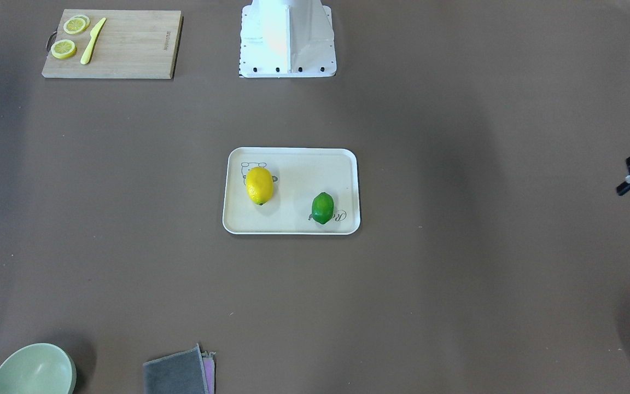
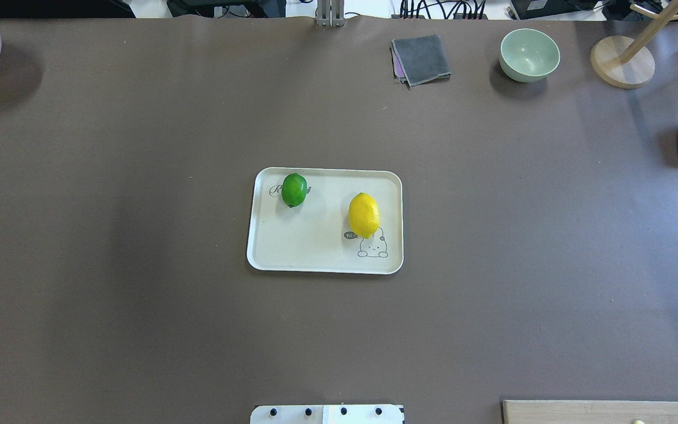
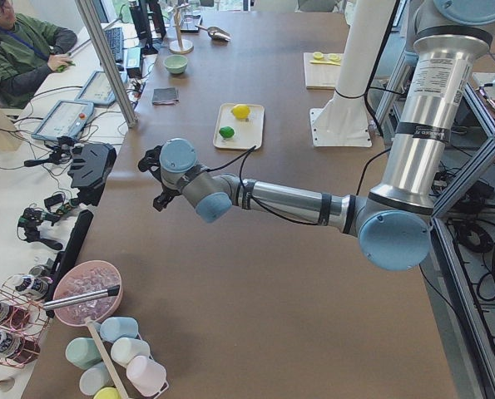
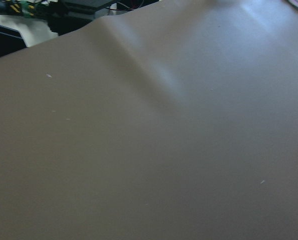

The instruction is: Place all lemons on tray

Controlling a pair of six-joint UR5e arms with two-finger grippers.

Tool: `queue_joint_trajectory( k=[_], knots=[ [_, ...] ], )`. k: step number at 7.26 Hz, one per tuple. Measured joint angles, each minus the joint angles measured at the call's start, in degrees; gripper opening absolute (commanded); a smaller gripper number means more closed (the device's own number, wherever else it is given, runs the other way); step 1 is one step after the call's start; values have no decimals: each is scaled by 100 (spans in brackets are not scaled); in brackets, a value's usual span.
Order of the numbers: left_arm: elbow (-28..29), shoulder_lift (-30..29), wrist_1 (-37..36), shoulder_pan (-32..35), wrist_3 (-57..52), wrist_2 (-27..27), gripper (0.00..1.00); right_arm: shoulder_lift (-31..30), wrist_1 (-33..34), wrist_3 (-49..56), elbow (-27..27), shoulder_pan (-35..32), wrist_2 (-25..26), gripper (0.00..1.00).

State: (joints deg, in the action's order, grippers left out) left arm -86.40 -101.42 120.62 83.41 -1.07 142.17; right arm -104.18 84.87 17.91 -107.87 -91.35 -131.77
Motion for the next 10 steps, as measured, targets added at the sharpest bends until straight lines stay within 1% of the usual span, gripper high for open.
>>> queue_joint_trajectory(
  k=[1, 2, 3, 4, 5, 6, 7, 8, 9, 10],
  knots=[
    [-1, 206, -687, 366, -961, 6, 98, -183, -32, 217, 318, -289, -200, 100],
    [74, 621, -1013, 553, -1555, -35, 98, -244, -88, 275, 613, -407, -452, 100],
    [226, 945, -991, 628, -1692, -66, 98, -250, -151, 285, 813, -452, -688, 100],
    [327, 1122, -734, 667, -1648, -182, 98, -250, -266, 293, 908, -471, -817, 100],
    [360, 1162, -639, 677, -1434, -372, 98, -231, -417, 253, 932, -474, -848, 100],
    [318, 1133, -821, 679, -1082, -525, 98, -173, -462, 47, 902, -464, -841, 100],
    [223, 1141, -1020, 686, -856, -586, 98, -104, -303, -348, 777, -402, -794, 100],
    [123, 1225, -1134, 692, -752, -566, 98, -30, 68, -779, 568, -277, -559, 100],
    [-1, 1372, -1266, 730, -706, -426, 98, 3, 490, -1027, 391, -185, -208, 100],
    [-244, 1550, -1555, 806, -696, -236, 98, -8, 802, -1105, 334, -143, 1, 100]
  ],
)
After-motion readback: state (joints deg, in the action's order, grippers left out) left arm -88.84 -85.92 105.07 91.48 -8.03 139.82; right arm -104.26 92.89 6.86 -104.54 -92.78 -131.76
